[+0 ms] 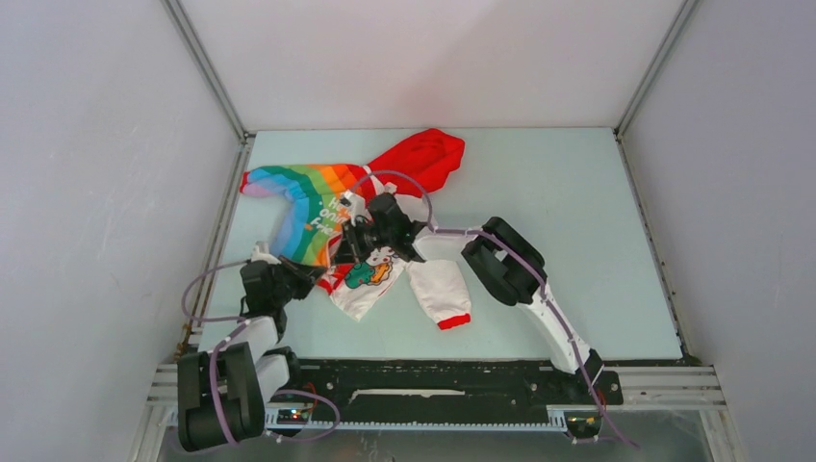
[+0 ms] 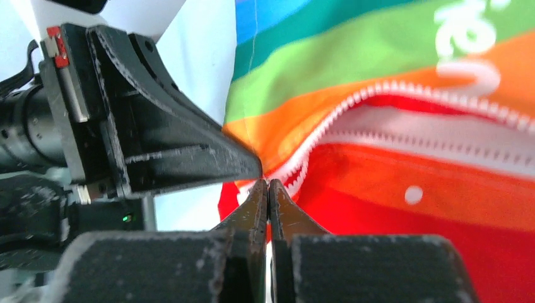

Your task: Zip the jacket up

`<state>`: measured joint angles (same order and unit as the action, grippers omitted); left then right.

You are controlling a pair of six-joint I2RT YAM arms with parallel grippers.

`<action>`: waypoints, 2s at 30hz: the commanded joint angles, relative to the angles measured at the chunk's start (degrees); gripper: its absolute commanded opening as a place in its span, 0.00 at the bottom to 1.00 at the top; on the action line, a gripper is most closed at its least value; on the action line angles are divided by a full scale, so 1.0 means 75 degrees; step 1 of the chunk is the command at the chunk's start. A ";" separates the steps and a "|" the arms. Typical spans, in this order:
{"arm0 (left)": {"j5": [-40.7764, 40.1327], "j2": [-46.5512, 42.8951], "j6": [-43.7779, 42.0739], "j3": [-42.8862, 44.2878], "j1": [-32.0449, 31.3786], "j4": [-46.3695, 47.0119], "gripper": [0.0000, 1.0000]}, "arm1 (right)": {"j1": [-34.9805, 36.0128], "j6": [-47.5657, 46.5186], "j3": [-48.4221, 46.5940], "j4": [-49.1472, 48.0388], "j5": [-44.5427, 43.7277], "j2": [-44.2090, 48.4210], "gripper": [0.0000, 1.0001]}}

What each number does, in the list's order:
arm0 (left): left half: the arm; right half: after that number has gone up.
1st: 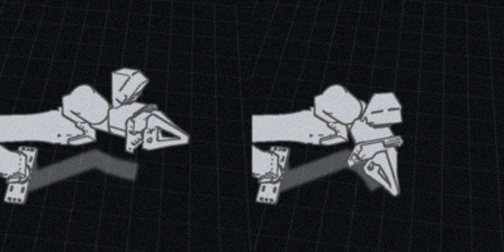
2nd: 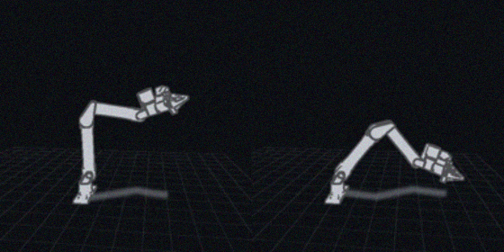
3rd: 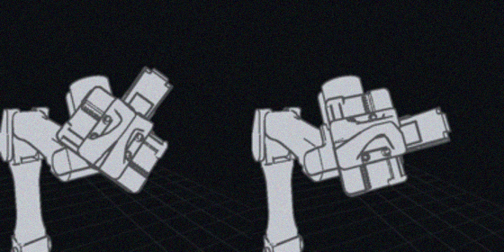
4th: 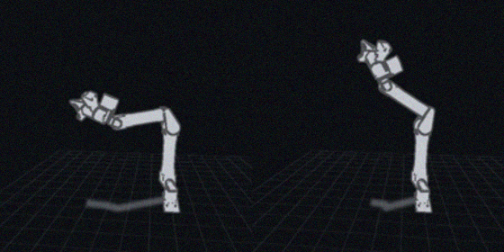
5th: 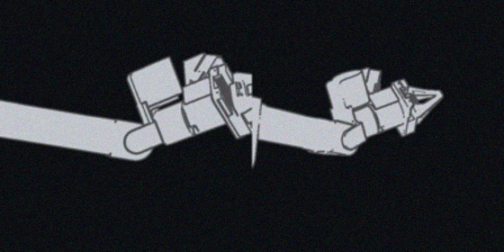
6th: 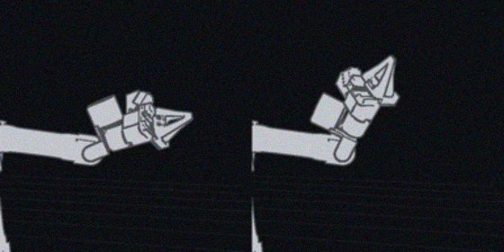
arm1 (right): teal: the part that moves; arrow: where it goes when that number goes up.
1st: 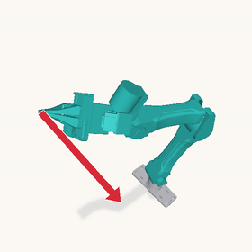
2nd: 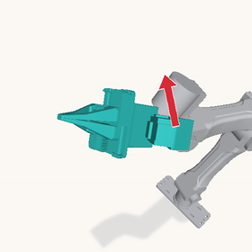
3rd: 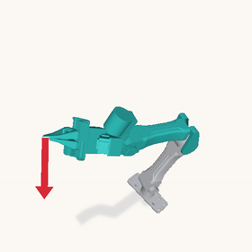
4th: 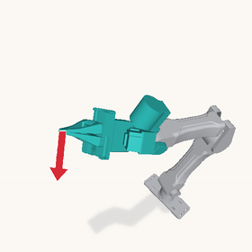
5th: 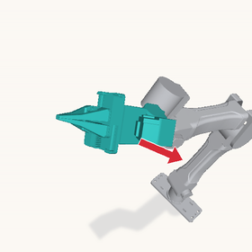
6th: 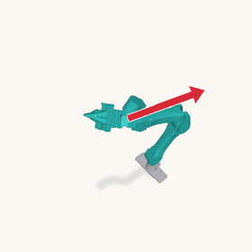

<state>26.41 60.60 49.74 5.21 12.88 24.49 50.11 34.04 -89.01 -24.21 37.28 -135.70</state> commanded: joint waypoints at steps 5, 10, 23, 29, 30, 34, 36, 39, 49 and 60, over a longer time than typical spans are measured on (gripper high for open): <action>-0.0044 -0.0133 -0.0730 0.0462 -0.0231 -0.0944 0.00 | 0.0288 -0.3703 -0.2789 0.4054 -0.1792 -0.0160 0.00; -0.0088 -0.0335 -0.0786 0.0460 -0.0272 -0.1162 0.00 | 0.0273 -0.4246 -0.4154 0.4932 -0.2735 -0.0893 0.00; -0.0313 -0.1101 -0.0963 0.0530 -0.0249 -0.2224 0.00 | -0.0048 -0.3901 -0.5192 0.5671 -0.3389 -0.1345 0.00; -0.0472 -0.1392 -0.0989 0.0563 -0.0218 -0.2465 0.00 | -0.0130 -0.3937 -0.4789 0.5527 -0.3107 -0.1051 0.00; -0.0467 -0.1401 -0.0984 0.0564 -0.0208 -0.2427 0.00 | -0.0181 -0.3835 -0.4761 0.5634 -0.2777 -0.0993 0.00; -0.0366 -0.1266 -0.0985 0.0562 -0.0111 -0.2244 0.00 | -0.0724 -0.1823 -0.2850 0.3858 -0.0229 -0.0085 0.20; -0.0310 -0.1214 -0.0983 0.0552 -0.0084 -0.2173 0.00 | -0.0843 -0.0586 -0.1402 0.2204 0.0571 0.0383 0.32; -0.0239 -0.1107 -0.0983 0.0605 -0.0042 -0.2075 0.00 | -0.0804 0.0706 -0.0053 0.0395 0.1221 0.0681 0.53; -0.0030 -0.0973 -0.0960 0.0646 0.0063 -0.1931 0.00 | -0.0583 0.2282 0.0138 -0.1475 0.1864 -0.0130 0.43; 0.0022 -0.1027 -0.0927 0.0643 0.0152 -0.1935 0.00 | -0.0526 0.2305 -0.0290 -0.1054 0.1675 -0.0636 0.42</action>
<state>25.69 53.58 43.88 7.86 13.08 8.73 45.95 50.87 -88.07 -31.64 49.56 -138.50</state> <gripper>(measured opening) 0.006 0.412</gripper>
